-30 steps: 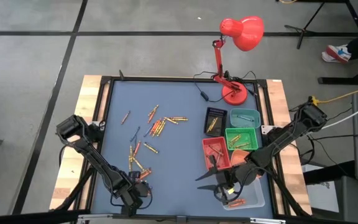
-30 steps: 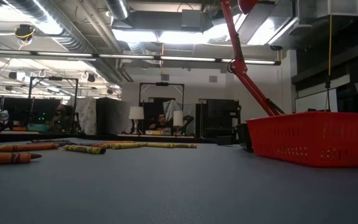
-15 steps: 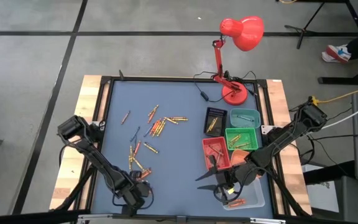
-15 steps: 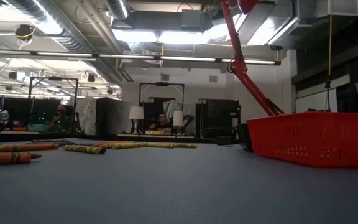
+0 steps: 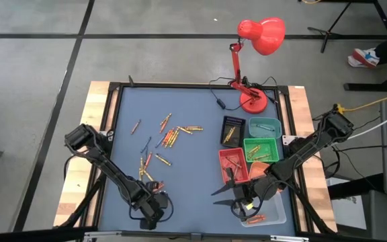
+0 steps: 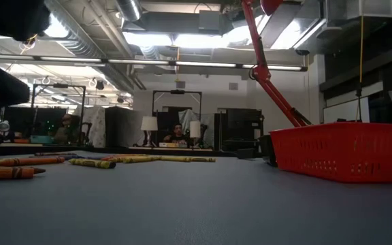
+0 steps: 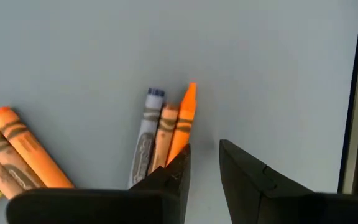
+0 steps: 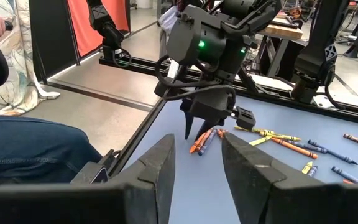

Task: Sort crayons
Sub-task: Put the orange crayon into the transparent bin

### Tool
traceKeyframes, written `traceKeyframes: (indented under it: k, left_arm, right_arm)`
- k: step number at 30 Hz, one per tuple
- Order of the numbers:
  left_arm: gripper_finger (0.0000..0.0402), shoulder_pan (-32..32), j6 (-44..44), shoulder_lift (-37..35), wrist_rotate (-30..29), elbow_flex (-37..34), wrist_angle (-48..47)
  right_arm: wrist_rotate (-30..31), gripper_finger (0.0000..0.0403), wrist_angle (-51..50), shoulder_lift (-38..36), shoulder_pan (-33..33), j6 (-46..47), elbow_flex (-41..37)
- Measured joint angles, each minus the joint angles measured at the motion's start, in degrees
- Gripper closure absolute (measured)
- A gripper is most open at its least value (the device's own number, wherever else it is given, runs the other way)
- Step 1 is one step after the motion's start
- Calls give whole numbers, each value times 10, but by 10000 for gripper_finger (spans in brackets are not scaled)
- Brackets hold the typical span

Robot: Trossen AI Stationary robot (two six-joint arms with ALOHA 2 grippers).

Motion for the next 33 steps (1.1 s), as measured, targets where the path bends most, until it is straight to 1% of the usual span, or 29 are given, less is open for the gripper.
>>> traceKeyframes:
  k: [6,12,22,29,33]
  left_arm:
    - [333,10,0,-1,2,1,14]
    - [333,20,30,-1,3,1,14]
    - [333,37,31,-2,1,1,14]
    - [333,49,33,-2,-18,1,14]
    - [333,50,53,-2,-18,2,12]
  right_arm:
    - [0,271,0,0,0,0,0]
    - [0,271,0,0,0,0,0]
    - [0,271,0,0,0,0,0]
    - [0,271,0,0,0,0,0]
    - [0,271,0,0,0,0,0]
